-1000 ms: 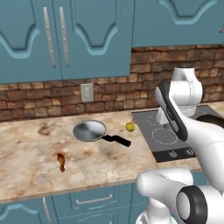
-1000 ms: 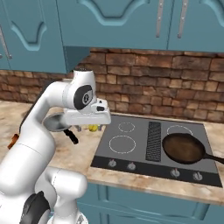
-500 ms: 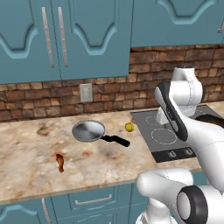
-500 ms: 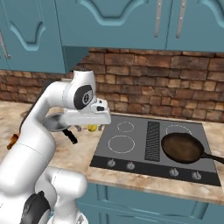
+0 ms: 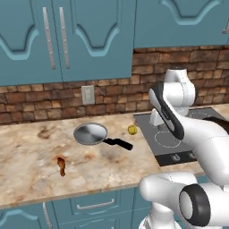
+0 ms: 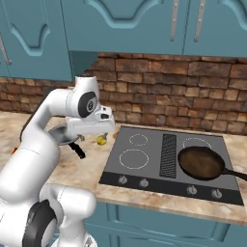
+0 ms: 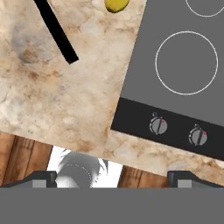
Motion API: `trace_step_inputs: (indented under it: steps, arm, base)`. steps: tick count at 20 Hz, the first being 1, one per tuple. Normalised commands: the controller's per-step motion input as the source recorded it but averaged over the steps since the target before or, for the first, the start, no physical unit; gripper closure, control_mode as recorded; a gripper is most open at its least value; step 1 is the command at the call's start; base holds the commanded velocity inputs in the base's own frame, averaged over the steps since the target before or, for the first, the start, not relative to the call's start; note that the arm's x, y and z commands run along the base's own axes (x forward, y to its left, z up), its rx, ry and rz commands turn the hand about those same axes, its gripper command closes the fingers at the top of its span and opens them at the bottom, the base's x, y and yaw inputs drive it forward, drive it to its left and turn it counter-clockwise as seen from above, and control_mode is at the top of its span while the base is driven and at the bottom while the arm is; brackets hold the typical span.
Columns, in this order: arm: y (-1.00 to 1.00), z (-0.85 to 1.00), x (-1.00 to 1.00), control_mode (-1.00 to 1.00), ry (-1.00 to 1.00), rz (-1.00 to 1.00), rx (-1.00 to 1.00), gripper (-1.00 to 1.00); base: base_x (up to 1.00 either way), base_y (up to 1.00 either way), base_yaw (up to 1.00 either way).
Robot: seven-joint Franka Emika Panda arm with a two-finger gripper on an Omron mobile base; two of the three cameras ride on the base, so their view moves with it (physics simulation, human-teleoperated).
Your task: Place both pans onto different burners. Then place the lemon and the chicken drumstick on different pans.
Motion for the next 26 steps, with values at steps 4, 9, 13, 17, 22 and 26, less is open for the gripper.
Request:
trace_step_inputs:
  steps: [4,9,13,17,22,26]
  arm:
    - [0.81,-0.27,0.52,-1.00,0.00,0.14,0.00,-1.00]
    - [0.60,-0.53,0.42,-1.00,0.00,0.16,-0.01,-1.00]
    - [0.36,-0.53,0.31,-1.00,0.00,0.16,0.00,-1.00]
    - [0.27,-0.43,0.20,-1.00,0.00,0.08,0.00,-1.00]
    - [0.21,-0.29,0.06,-1.00,0.00,0.04,0.00,-1.00]
    - [0.08,-0.23,0.15,-1.00,0.00,0.01,0.00,-1.00]
  base:
    - [0.00,0.00,0.00]
    - [0.00,0.00,0.00]
    - [0.00,0.00,0.00]
    - [0.00,0.00,0.00]
    - [0.00,0.00,0.00]
    - [0.00,0.00,0.00]
